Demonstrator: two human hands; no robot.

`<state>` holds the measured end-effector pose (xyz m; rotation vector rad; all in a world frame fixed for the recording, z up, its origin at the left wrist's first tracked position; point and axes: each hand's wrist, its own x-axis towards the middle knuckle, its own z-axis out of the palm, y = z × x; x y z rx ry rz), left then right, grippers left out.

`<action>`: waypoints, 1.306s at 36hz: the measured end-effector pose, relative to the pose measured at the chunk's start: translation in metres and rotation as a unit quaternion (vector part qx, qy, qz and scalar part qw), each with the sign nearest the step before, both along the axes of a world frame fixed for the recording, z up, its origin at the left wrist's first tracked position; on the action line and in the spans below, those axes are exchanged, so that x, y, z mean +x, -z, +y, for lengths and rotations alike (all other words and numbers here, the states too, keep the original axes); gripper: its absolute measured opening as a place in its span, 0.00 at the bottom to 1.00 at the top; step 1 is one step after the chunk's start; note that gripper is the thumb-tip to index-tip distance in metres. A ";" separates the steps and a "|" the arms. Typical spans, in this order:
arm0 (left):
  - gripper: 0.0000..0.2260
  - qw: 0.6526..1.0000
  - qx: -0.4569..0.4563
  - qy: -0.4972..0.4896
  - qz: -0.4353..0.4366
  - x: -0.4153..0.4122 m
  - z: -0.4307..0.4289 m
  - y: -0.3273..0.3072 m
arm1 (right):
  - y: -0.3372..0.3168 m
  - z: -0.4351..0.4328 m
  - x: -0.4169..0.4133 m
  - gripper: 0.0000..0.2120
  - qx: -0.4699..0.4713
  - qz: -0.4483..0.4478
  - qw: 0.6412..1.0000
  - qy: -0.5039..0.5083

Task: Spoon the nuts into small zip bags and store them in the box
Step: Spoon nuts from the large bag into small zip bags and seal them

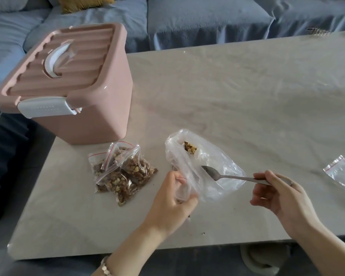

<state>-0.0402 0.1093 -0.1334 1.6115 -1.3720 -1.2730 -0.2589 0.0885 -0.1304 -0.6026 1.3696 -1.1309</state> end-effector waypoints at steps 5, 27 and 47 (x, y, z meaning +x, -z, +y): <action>0.11 0.999 -0.032 0.008 -0.032 0.019 0.007 -0.002 | -0.010 -0.004 -0.007 0.13 0.001 -0.033 0.999 0.018; 0.11 0.963 -0.021 0.128 -0.235 0.027 -0.003 -0.003 | -0.009 0.003 0.011 0.12 -0.112 0.204 0.971 -0.054; 0.09 0.995 -0.008 0.084 -0.052 0.025 -0.005 0.015 | 0.006 0.003 0.023 0.13 0.045 -0.109 0.993 -0.008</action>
